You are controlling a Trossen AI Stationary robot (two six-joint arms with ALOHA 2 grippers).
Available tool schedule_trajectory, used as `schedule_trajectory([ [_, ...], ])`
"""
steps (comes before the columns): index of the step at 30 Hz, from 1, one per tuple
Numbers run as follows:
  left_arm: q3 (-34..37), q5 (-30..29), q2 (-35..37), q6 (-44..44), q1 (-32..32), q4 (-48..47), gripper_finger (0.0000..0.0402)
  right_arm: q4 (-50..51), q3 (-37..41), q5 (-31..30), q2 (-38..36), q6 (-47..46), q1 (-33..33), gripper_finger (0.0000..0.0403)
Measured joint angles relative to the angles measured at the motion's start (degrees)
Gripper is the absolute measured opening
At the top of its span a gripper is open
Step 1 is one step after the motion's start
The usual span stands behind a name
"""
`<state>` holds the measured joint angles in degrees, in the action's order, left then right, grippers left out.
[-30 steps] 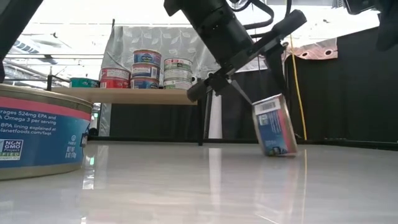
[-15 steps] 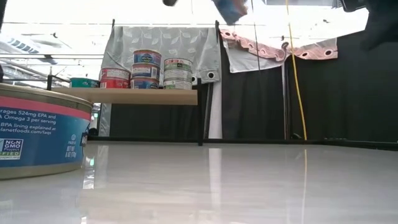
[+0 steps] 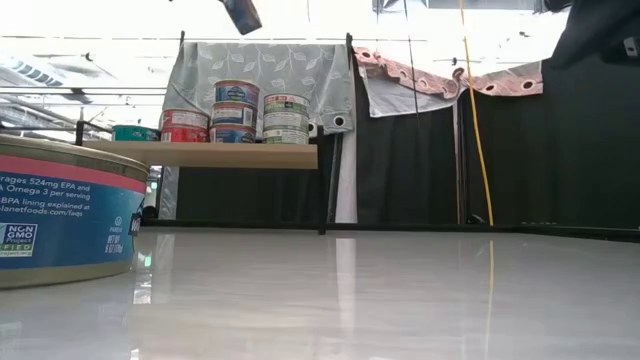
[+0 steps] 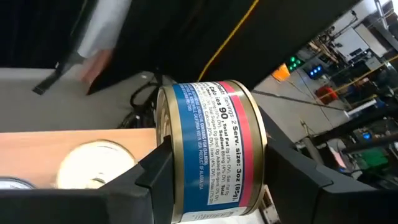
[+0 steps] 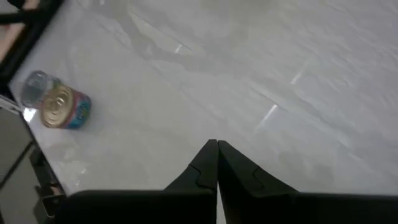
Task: Stack canned seafood by type on shelf
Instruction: Stack the blue pink tuna can on top of the blue pink tuna cans on the shelf
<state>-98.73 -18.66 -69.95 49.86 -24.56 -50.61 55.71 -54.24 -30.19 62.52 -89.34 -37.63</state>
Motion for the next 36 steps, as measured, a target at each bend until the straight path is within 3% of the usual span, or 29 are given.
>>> schedule_trajectory([
  [6, 0.04, 22.9, 0.8, -3.76, -14.78, -0.68, 0.0198, -1.18, 0.0, -0.39, 0.0, 0.39, 0.0, 0.0],
  [16, 5.41, 43.1, -0.83, -9.13, -26.52, -4.45, 0.0198, -2.68, 0.0, -1.27, 0.0, 1.47, 0.0, 0.0],
  [20, 7.57, 46.06, -2.11, -10.96, -27.25, -4.13, 0.0198, -2.63, 0.0, -1.36, 0.0, 1.53, 0.0, 0.0],
  [36, 8.19, 48.05, -8.22, -11.49, -27.61, -0.13, 0.0208, -2.85, 0.0, -1.34, 0.0, 1.57, 0.0, 0.0],
])
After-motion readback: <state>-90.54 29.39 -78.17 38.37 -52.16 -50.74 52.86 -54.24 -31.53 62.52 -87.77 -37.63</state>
